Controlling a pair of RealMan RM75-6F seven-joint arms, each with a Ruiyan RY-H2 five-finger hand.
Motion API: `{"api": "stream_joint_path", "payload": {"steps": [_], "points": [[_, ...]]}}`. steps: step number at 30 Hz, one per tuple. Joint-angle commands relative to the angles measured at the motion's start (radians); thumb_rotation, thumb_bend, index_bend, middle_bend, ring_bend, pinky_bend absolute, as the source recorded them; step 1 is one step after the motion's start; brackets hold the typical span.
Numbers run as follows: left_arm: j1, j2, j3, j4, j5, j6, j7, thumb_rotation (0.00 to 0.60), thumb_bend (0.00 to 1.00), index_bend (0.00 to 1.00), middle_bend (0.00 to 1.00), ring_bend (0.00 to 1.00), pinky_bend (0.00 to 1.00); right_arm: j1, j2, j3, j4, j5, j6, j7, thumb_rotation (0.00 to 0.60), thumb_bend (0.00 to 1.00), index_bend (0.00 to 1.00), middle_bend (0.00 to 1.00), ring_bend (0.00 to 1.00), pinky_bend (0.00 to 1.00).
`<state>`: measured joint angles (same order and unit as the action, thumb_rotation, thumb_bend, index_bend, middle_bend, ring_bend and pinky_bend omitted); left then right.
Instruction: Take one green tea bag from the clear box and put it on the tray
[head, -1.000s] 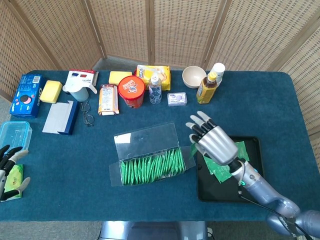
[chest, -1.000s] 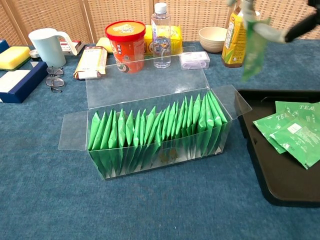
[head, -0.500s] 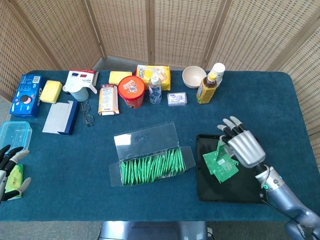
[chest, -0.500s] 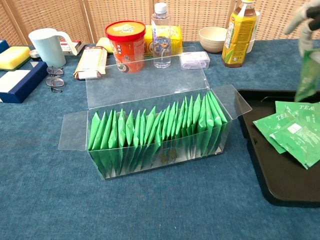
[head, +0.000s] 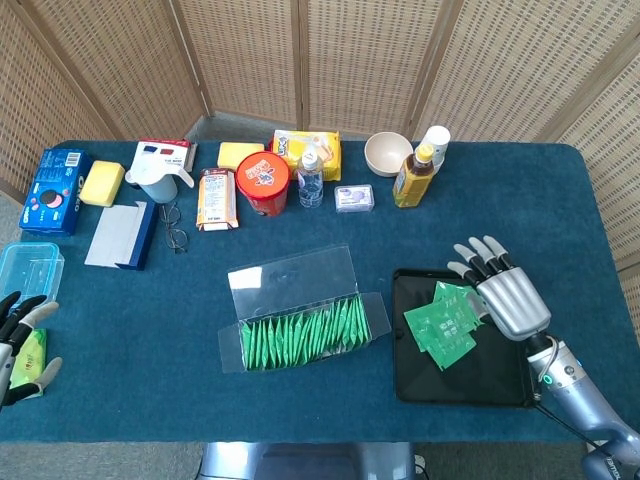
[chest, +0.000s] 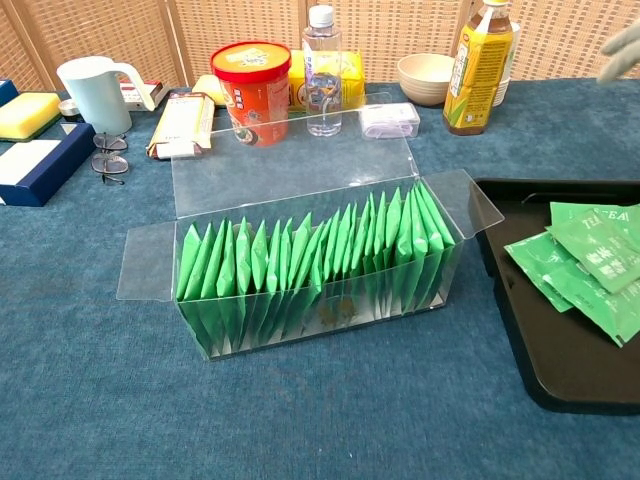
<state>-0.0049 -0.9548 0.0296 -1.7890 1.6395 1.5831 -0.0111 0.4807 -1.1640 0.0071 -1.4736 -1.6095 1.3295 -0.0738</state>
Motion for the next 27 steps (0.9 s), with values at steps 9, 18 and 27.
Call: {"api": "stream_joint_path", "payload": {"steps": [9, 18, 27], "points": [[0.028, 0.009, 0.027, 0.021, -0.033, -0.016, 0.016, 0.6, 0.27, 0.19, 0.15, 0.02, 0.25, -0.115, 0.021, 0.047, -0.198, 0.144, 0.089, -0.066, 0.6, 0.55, 0.24, 0.11, 0.0, 0.03], [0.055, -0.024, 0.043, 0.071, -0.035, -0.002, 0.001, 0.6, 0.27, 0.19, 0.15, 0.02, 0.25, -0.227, 0.034, -0.002, -0.27, 0.154, 0.157, -0.107, 0.6, 0.54, 0.27, 0.13, 0.02, 0.05], [0.056, -0.048, 0.037, 0.072, -0.023, 0.005, -0.005, 0.6, 0.27, 0.19, 0.15, 0.02, 0.25, -0.297, 0.03, -0.019, -0.281, 0.12, 0.212, -0.106, 0.6, 0.55, 0.28, 0.13, 0.02, 0.05]]}}
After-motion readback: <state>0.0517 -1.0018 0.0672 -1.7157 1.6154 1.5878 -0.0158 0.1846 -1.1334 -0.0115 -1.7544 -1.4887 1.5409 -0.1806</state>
